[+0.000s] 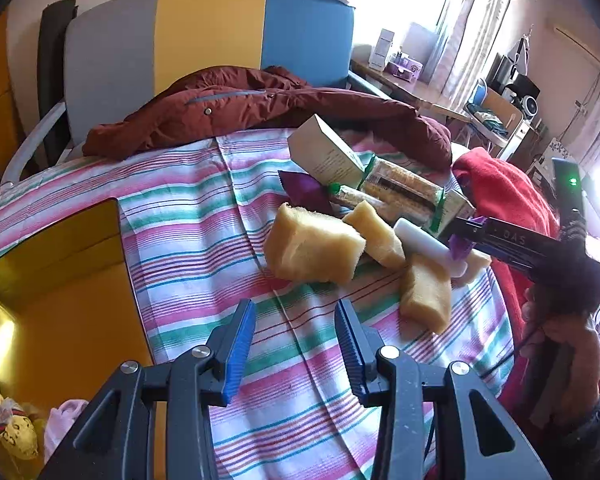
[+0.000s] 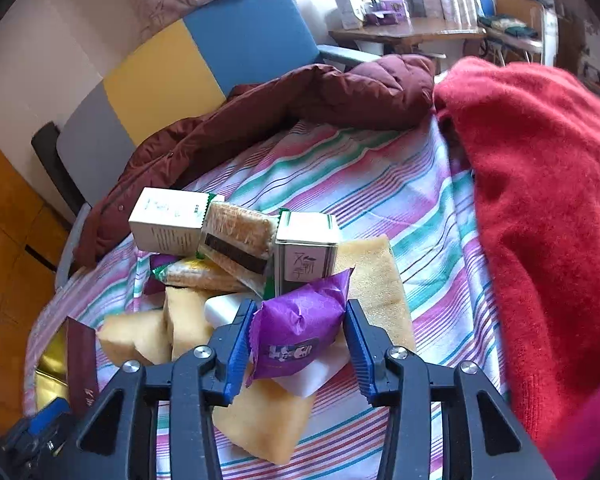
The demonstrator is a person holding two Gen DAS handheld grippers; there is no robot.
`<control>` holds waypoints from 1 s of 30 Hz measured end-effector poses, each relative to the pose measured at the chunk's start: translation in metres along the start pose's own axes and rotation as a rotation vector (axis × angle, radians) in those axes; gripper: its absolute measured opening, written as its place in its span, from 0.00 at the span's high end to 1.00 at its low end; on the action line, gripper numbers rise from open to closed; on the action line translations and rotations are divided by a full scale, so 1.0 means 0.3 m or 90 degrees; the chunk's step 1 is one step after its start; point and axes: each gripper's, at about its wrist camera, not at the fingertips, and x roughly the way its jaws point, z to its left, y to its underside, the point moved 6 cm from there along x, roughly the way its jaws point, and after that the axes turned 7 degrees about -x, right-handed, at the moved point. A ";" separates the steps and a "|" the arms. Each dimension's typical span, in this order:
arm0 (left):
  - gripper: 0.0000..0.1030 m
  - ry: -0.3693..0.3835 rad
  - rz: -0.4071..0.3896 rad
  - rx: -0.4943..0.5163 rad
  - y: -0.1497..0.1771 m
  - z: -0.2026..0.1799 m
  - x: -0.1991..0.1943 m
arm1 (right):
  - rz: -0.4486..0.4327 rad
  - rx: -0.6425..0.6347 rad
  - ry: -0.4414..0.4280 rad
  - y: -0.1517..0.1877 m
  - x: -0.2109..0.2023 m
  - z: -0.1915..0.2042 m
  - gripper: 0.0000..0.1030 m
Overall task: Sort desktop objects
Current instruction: 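Grasp the purple snack packet with the right gripper while the left gripper grasps a yellow sponge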
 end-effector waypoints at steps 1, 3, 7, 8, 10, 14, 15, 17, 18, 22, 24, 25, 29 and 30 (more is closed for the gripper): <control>0.60 -0.003 0.004 -0.002 -0.003 0.003 0.012 | -0.004 -0.006 0.000 -0.001 -0.004 0.007 0.57; 0.60 -0.001 0.018 -0.004 -0.006 0.006 0.039 | -0.012 -0.009 -0.003 -0.004 -0.013 0.010 0.57; 0.60 -0.001 0.038 -0.012 -0.024 0.006 0.082 | -0.027 -0.007 -0.025 -0.008 -0.033 0.020 0.57; 0.59 -0.002 0.041 -0.012 -0.031 0.003 0.093 | -0.031 -0.007 -0.032 -0.009 -0.038 0.024 0.57; 0.53 -0.002 0.043 -0.013 -0.044 -0.003 0.109 | -0.038 -0.005 -0.052 -0.012 -0.047 0.034 0.57; 0.36 -0.010 0.039 0.006 -0.071 -0.041 0.139 | -0.058 -0.012 -0.092 -0.020 -0.069 0.058 0.57; 0.31 -0.009 0.037 0.011 -0.075 -0.054 0.145 | -0.061 -0.016 -0.098 -0.021 -0.072 0.066 0.57; 0.24 -0.021 0.025 0.030 -0.086 -0.081 0.160 | -0.067 -0.027 -0.108 -0.023 -0.078 0.082 0.57; 0.20 -0.031 0.020 0.043 -0.091 -0.094 0.169 | -0.068 -0.029 -0.110 -0.022 -0.080 0.087 0.57; 0.16 -0.055 0.020 0.071 -0.109 -0.123 0.217 | -0.065 -0.036 -0.116 -0.020 -0.078 0.099 0.57; 0.15 -0.071 0.024 0.084 -0.109 -0.129 0.249 | -0.065 -0.038 -0.117 -0.020 -0.080 0.102 0.57; 0.15 -0.077 0.028 0.089 -0.108 -0.130 0.262 | -0.066 -0.040 -0.117 -0.020 -0.080 0.104 0.57; 0.16 -0.093 0.037 0.077 -0.113 -0.108 0.314 | -0.066 -0.052 -0.124 -0.020 -0.082 0.118 0.57; 0.16 -0.091 0.039 0.065 -0.117 -0.095 0.325 | -0.067 -0.058 -0.125 -0.020 -0.082 0.125 0.57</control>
